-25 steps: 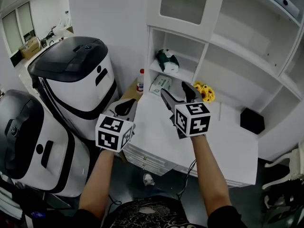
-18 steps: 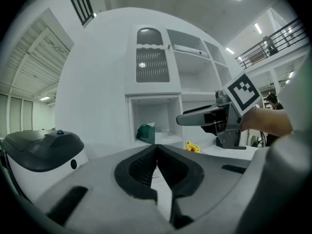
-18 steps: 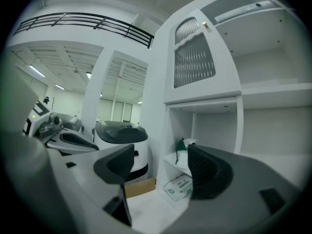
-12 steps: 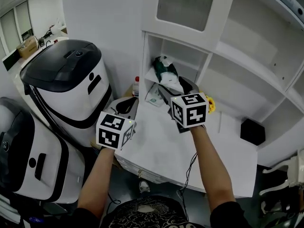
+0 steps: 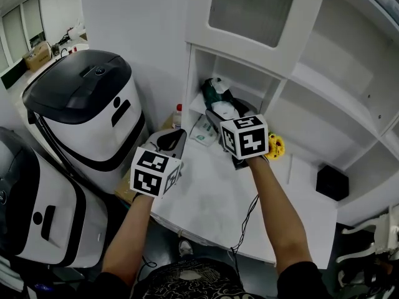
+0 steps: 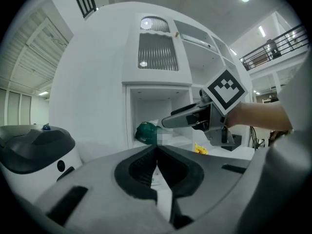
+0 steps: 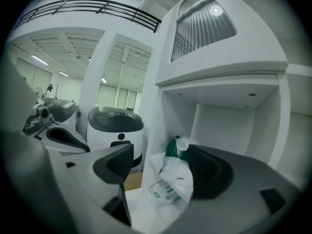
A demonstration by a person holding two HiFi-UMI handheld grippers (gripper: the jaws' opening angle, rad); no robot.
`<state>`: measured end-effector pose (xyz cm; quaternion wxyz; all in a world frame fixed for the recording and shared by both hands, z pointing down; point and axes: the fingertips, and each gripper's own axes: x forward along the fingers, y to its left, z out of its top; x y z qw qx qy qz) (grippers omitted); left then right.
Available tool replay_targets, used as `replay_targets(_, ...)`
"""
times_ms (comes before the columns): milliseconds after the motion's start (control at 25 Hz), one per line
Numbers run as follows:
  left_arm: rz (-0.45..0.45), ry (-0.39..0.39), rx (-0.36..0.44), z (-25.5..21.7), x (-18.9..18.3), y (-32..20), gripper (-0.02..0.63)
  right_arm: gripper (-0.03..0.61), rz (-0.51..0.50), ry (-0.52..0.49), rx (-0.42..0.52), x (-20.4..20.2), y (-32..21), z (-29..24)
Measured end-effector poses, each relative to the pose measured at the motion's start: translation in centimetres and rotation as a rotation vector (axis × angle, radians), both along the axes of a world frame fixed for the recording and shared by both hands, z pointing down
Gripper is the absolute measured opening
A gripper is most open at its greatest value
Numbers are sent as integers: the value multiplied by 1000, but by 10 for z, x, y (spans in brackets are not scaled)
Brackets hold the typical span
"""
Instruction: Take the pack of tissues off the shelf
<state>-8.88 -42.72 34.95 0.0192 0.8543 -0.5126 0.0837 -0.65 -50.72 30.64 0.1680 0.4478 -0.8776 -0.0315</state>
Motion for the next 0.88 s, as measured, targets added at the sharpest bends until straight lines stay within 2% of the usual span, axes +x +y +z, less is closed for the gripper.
replay_targets(400,-40,3,-9,8,-16,-29,6,336,9,67,-56,-5,-49,31)
replay_targets(880,-78,9,-28,18,-37,-55,6,336,29,97,-105,-9,-88,63)
